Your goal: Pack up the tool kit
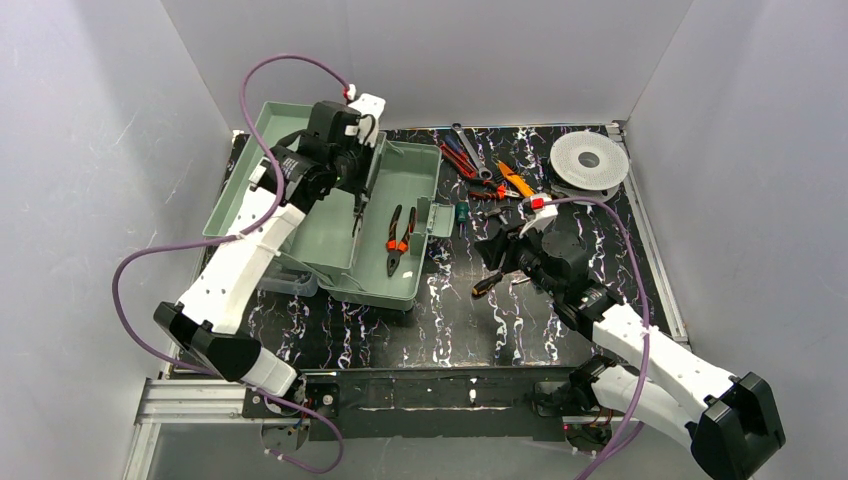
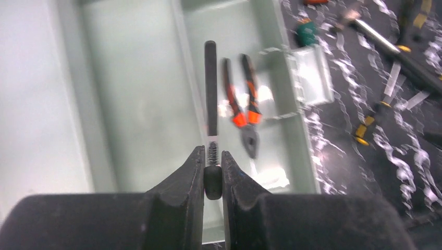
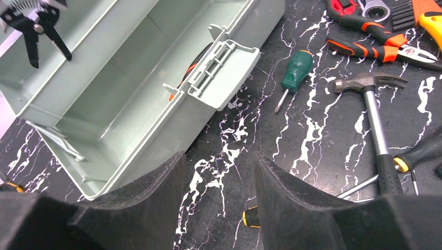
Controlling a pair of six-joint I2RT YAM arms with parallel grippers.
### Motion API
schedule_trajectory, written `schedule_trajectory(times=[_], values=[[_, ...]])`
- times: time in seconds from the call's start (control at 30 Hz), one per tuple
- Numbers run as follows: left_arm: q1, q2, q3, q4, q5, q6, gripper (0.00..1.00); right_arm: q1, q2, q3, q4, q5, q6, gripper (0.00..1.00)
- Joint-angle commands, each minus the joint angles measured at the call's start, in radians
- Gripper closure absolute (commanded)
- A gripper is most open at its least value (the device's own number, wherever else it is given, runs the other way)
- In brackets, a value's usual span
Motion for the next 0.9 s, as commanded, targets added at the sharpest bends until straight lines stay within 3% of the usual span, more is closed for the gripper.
schedule_trajectory(times=[0.0,0.23,0.43,0.7,0.87], values=[[0.012,-0.007,0.080,-0.032,-0.321,0.070,1.00,-0.002,-0.015,-0.006,0.039,0.046,0.015,0.43],[0.014,-0.061,0.070,0.045,-0.211,0.049,1.00,-0.002,-0.004,-0.005,0.039,0.046,0.013,0.44],[0.014,0.023,0.121,-0.038,-0.423,0.108,1.00,-0.002,0.018,0.001,0.038,0.028,0.018,0.44],[0.014,0.152,0.031,-0.059,-0.355,0.050,1.00,-0.004,0.026,0.006,0.029,0.031,0.018,0.44],[0.014,0.214,0.009,-0.072,-0.374,0.049,0.97,-0.004,0.030,0.019,-0.024,0.112,0.029,0.44]])
